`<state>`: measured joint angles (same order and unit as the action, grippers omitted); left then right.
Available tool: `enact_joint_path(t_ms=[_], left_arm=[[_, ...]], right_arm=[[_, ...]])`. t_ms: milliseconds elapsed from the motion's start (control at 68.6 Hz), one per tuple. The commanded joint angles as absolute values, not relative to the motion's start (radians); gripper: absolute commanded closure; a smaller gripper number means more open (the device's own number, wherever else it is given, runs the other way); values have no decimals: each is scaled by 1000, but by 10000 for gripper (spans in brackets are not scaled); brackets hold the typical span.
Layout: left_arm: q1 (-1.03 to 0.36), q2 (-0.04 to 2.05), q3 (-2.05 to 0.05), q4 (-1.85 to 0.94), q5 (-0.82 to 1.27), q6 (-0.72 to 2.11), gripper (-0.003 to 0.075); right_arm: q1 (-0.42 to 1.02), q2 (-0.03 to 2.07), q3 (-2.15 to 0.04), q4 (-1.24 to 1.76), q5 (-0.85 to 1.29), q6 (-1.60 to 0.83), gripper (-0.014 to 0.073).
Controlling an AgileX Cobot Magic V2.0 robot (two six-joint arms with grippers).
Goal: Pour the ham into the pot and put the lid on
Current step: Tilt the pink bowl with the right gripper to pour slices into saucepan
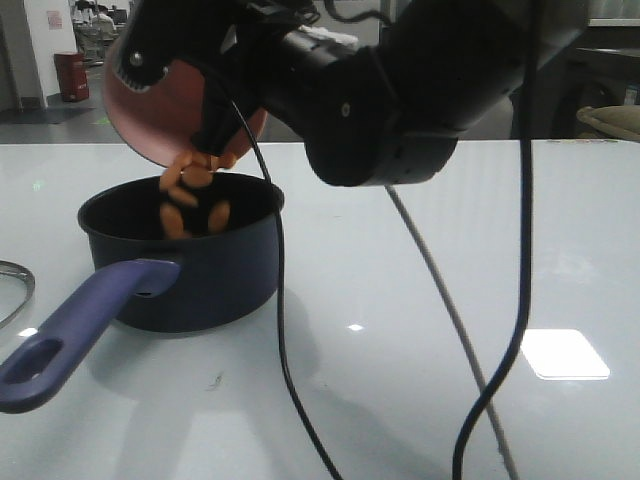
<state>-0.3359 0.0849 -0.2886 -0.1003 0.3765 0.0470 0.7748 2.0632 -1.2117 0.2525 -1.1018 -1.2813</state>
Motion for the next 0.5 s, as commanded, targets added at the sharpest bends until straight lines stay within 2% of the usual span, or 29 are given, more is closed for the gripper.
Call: enact_joint_path(t_ms=[0, 117, 262, 364, 481], left_arm=[[-344, 97, -316, -107, 300, 44, 83], [-344, 97, -316, -107, 300, 44, 83], [-344, 97, -316, -107, 300, 44, 83], [-344, 97, -316, -107, 300, 44, 83], [-344, 97, -316, -107, 300, 44, 83]], right_arm=[[772, 2014, -1242, 223, -1286, -1325, 460], [772, 2012, -1242, 235, -1281, -1223, 460], [772, 1988, -1244, 348, -1243, -756, 460], [772, 1938, -1244, 415, -1071, -439, 460], [771, 1888, -1244, 424, -885, -311, 460]])
